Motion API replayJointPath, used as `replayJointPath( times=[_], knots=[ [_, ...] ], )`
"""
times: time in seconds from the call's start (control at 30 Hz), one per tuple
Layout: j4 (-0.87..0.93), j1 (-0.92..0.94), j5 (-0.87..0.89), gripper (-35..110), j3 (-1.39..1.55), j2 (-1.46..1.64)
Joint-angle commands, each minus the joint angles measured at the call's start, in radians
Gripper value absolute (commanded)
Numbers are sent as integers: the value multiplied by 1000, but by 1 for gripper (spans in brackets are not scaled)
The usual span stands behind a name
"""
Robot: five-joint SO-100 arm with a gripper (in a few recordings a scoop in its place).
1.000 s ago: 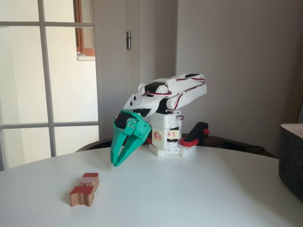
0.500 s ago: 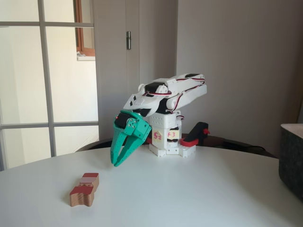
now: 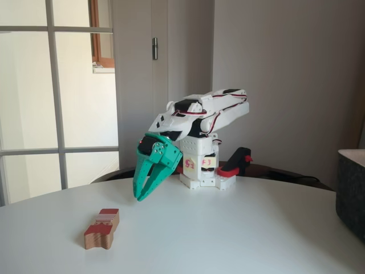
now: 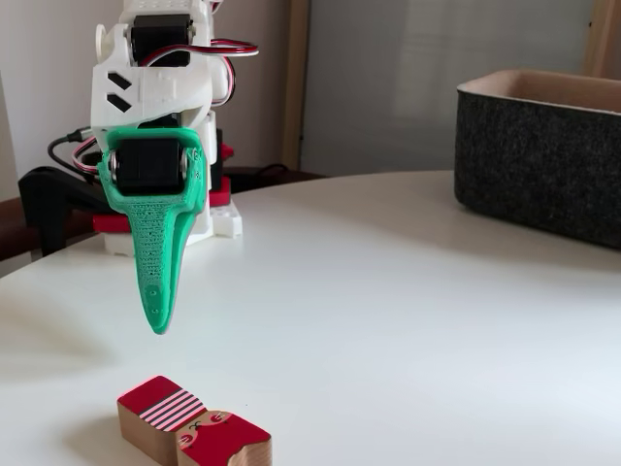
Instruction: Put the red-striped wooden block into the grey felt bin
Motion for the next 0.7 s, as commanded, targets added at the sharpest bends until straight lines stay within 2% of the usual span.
replayJointPath(
  times=[0.0, 0.3, 0.67],
  knots=[
    [-3, 11, 11, 0, 20, 20],
    [-2, 3, 155, 0, -69, 17],
    [-2, -35, 270, 2, -531, -147]
  ],
)
